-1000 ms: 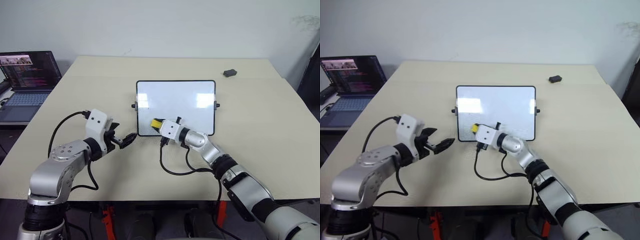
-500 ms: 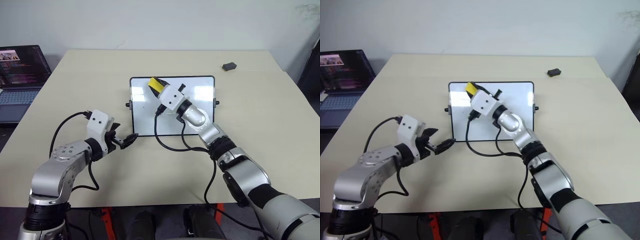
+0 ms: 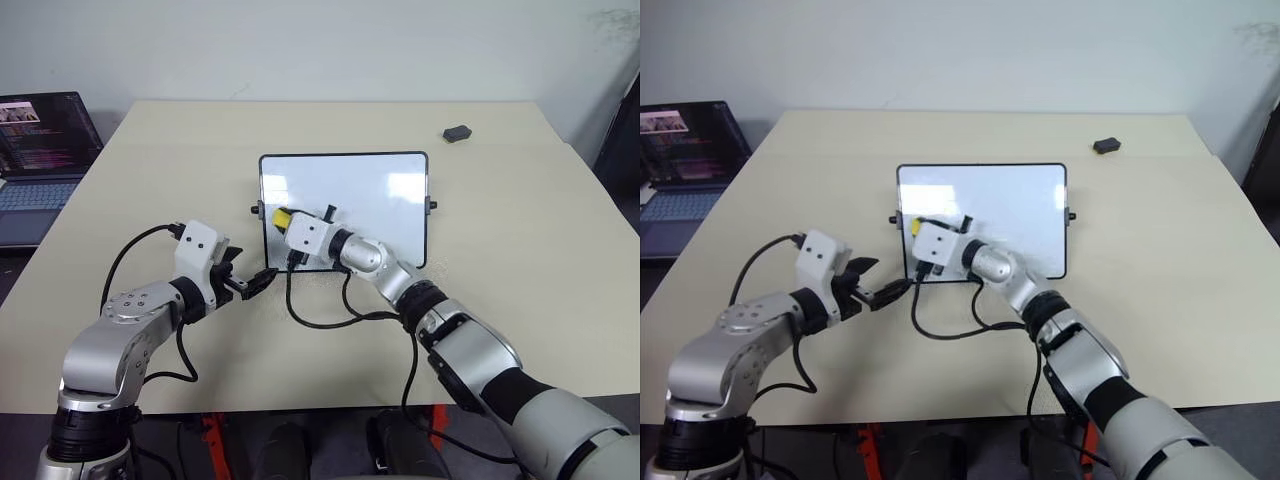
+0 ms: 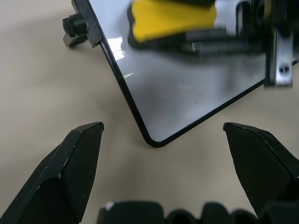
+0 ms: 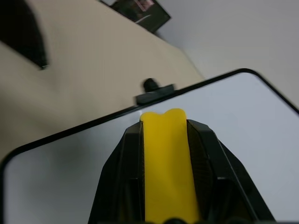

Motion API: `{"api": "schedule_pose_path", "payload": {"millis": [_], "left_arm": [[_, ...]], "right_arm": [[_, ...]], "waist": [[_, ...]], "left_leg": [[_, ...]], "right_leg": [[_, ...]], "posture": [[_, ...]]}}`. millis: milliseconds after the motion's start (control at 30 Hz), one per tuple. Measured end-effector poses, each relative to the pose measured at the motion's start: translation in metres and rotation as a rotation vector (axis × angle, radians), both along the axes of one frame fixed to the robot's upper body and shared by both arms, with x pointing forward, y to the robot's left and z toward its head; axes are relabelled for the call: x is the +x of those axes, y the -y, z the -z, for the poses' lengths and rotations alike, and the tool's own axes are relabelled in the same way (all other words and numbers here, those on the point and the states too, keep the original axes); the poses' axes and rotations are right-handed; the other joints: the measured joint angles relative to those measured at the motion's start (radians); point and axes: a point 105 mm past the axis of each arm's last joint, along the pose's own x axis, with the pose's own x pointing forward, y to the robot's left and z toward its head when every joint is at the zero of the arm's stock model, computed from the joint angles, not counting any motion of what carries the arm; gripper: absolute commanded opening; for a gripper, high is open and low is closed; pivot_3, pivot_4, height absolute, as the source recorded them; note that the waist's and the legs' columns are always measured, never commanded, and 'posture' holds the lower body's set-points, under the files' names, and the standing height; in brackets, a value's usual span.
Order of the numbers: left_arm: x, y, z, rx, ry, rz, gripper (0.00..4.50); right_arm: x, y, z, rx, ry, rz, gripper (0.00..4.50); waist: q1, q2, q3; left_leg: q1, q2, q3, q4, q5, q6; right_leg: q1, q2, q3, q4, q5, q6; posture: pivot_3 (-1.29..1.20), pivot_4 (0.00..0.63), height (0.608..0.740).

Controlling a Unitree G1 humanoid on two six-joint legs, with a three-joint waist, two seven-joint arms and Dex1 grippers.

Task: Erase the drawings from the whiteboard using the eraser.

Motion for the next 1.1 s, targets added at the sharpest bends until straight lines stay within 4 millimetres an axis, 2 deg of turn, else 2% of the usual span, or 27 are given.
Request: {"api": "schedule_pose_path", "payload": {"millis": [167, 300, 367, 533, 600, 667, 800, 1100], "left_arm": [[0.0, 0.0, 0.0, 0.0, 0.001, 0.001, 4.5], [0.0, 0.0, -0.001, 0.001, 0.004, 0.003, 4.5], [0.0, 0.0, -0.001, 0.001, 0.006, 0.003, 4.5], [0.001, 0.0, -0.002, 0.001, 0.007, 0.004, 4.5], [0.001, 0.001, -0.002, 0.001, 0.009, 0.005, 4.5], [0.001, 0.001, -0.002, 0.001, 0.01, 0.006, 4.5], [0.001, 0.001, -0.003, 0.0, 0.015, 0.011, 4.5], [0.0, 0.002, -0.003, -0.002, 0.016, 0.021, 4.5]], "right_arm": [[-0.009, -0.002, 0.014, -0.07, -0.036, -0.057, 0.96], [-0.008, -0.001, 0.009, -0.048, -0.012, -0.048, 0.96], [-0.003, 0.005, -0.004, 0.013, 0.032, -0.017, 0.96], [0.011, 0.014, -0.058, 0.186, 0.175, 0.067, 0.96], [0.015, 0.014, -0.069, 0.194, 0.207, 0.086, 0.96], [0.018, 0.016, -0.062, 0.169, 0.182, 0.106, 0.96], [0.019, 0.013, -0.031, 0.071, 0.087, 0.113, 0.96], [0.007, 0.001, -0.007, -0.044, -0.023, 0.038, 0.96]], "waist": [[0.0, 0.0, 0.0], [0.0, 0.0, 0.0], [0.0, 0.0, 0.0], [0.0, 0.0, 0.0], [-0.001, 0.0, 0.0], [0.0, 0.0, 0.0], [0.0, 0.0, 0.0], [-0.001, 0.0, 0.0]], "left_leg": [[0.002, 0.0, -0.001, 0.0, 0.0, 0.0], [0.001, 0.0, -0.001, 0.0, 0.0, 0.0], [0.001, 0.0, -0.001, 0.0, 0.0, 0.0], [-0.001, 0.0, -0.001, 0.0, 0.0, -0.001], [-0.001, 0.0, -0.001, -0.001, 0.0, -0.001], [-0.001, 0.0, -0.001, 0.0, 0.0, -0.001], [-0.001, 0.0, 0.0, 0.0, 0.0, -0.001], [0.006, 0.0, -0.001, 0.0, 0.0, 0.0]], "right_leg": [[0.002, 0.0, -0.001, 0.0, 0.0, 0.0], [0.002, 0.0, -0.001, 0.0, 0.001, 0.0], [0.001, 0.0, -0.001, 0.0, 0.001, 0.0], [-0.001, 0.0, -0.001, -0.001, 0.001, 0.0], [-0.001, 0.0, -0.001, -0.001, 0.001, 0.0], [0.0, 0.0, -0.001, -0.001, 0.001, 0.0], [-0.001, 0.0, 0.0, -0.001, 0.001, 0.0], [0.005, 0.0, -0.001, 0.0, 0.001, 0.0]], "posture": [[0.0, 0.15, 0.74], [0.0, 0.15, 0.74], [0.0, 0.15, 0.74], [0.0, 0.15, 0.74], [0.0, 0.15, 0.74], [0.0, 0.15, 0.74], [0.0, 0.15, 0.74], [0.0, 0.15, 0.74]]}}
